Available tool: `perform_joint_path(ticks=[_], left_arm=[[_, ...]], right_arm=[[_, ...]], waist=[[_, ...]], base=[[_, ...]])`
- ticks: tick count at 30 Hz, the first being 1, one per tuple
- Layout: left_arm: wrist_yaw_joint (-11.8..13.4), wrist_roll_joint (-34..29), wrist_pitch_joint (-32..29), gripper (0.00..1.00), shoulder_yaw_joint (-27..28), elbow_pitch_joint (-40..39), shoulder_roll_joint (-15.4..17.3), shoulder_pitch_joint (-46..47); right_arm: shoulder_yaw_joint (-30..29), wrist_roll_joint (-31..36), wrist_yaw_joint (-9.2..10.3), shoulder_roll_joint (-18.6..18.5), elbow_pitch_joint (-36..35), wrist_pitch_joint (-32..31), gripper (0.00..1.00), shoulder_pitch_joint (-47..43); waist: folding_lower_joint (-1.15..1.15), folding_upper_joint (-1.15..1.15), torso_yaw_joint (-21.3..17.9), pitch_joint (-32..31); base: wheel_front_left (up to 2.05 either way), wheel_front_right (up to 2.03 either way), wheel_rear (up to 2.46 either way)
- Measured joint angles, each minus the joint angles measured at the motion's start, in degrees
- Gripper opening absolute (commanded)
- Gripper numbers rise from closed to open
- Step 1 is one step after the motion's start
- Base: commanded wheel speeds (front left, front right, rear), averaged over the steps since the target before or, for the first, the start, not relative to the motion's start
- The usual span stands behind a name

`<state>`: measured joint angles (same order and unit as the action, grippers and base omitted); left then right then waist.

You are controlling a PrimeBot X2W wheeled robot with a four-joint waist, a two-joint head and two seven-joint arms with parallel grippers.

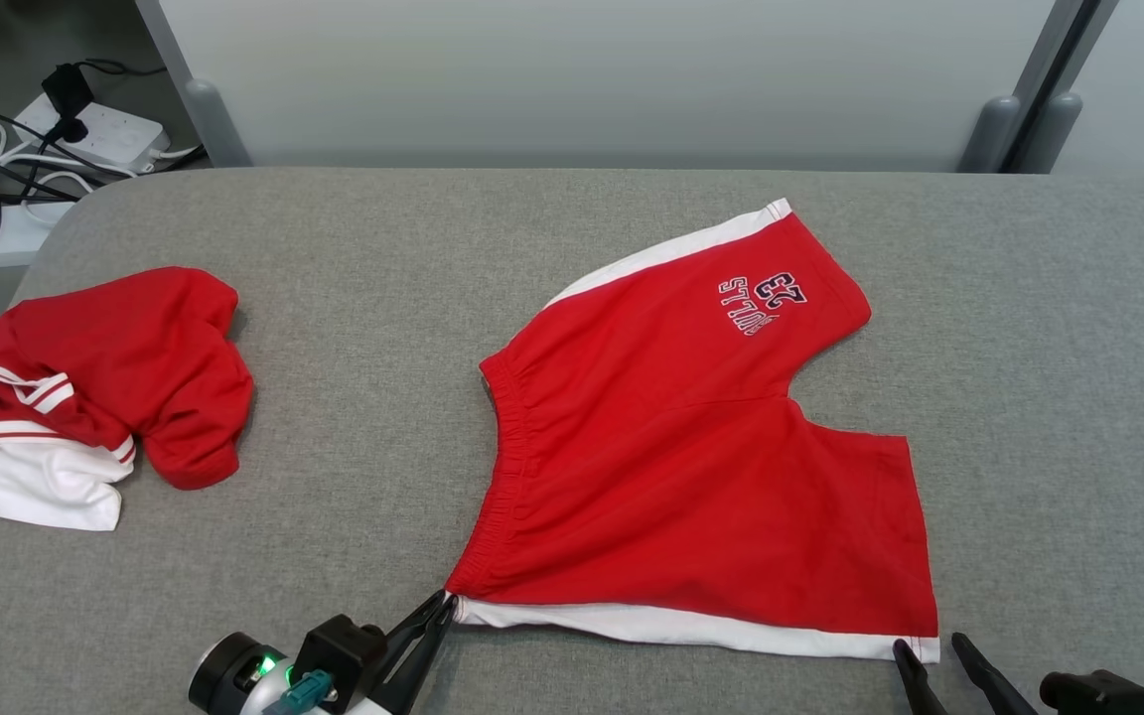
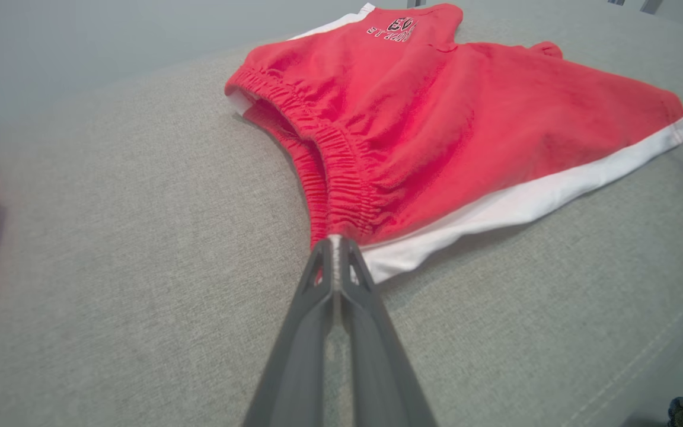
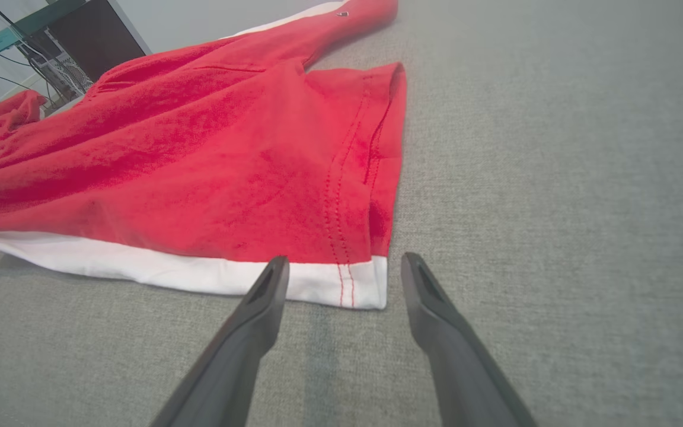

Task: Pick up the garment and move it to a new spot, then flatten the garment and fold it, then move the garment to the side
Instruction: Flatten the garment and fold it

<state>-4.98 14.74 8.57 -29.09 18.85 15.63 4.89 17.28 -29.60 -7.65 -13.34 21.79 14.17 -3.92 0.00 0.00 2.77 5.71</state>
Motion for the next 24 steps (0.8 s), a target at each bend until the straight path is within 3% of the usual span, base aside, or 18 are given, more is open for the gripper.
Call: perform_joint_path(ticks=[3, 4, 8, 10, 12, 20, 24], left_arm=[[0.00, 0.02, -0.09, 0.00, -0.03, -0.30, 0.12, 0.01], [0.00, 0.07, -0.35, 0.00, -0.08, -0.36, 0.20, 0.02], [0.00, 0.14, -0.49, 0.00, -0.26, -0.74, 0.44, 0.03], [0.01, 0.55, -0.55, 0.00, -0.34, -1.11, 0.58, 0.03], [0.02, 0.98, -0.58, 0.00, -0.41, -1.33, 0.76, 0.02], [0.02, 1.23, -0.99, 0.00, -0.98, -1.68, 1.51, 0.02], [0.03, 1.68, -1.58, 0.00, -1.18, -3.57, 2.16, -0.15]], right_arm=[[0.43, -0.69, 0.00, 0.05, 1.49, 0.00, 0.76, 1.13], [0.58, -0.91, 0.00, 0.07, 1.81, 0.00, 0.53, 1.33], [1.88, -2.18, 0.00, 0.19, 4.14, 0.00, 0.46, 1.93], [2.27, -2.57, 0.00, 0.15, 5.08, 0.00, 0.30, 2.61], [2.91, -2.75, 0.00, 0.07, 5.46, 0.00, 0.00, 3.39], [3.39, -2.27, 0.00, -1.70, 3.92, 0.00, 0.00, 4.20], [2.18, -1.65, 0.00, -2.56, -0.12, 0.00, 0.00, 2.55]], waist=[[0.00, 0.00, 0.13, 0.37], [0.00, 0.00, 0.16, 0.46], [0.00, 0.00, 0.13, 0.63], [0.00, 0.00, 0.01, 0.70], [0.00, 0.00, -0.20, 0.78], [0.00, 0.00, -1.11, 0.42], [0.00, 0.00, -1.61, -0.37]], base=[[0.00, 0.00, 0.00], [0.00, 0.00, 0.00], [0.00, 0.00, 0.00], [0.00, 0.00, 0.00], [0.00, 0.00, 0.00], [0.00, 0.00, 0.00], [0.00, 0.00, 0.00]])
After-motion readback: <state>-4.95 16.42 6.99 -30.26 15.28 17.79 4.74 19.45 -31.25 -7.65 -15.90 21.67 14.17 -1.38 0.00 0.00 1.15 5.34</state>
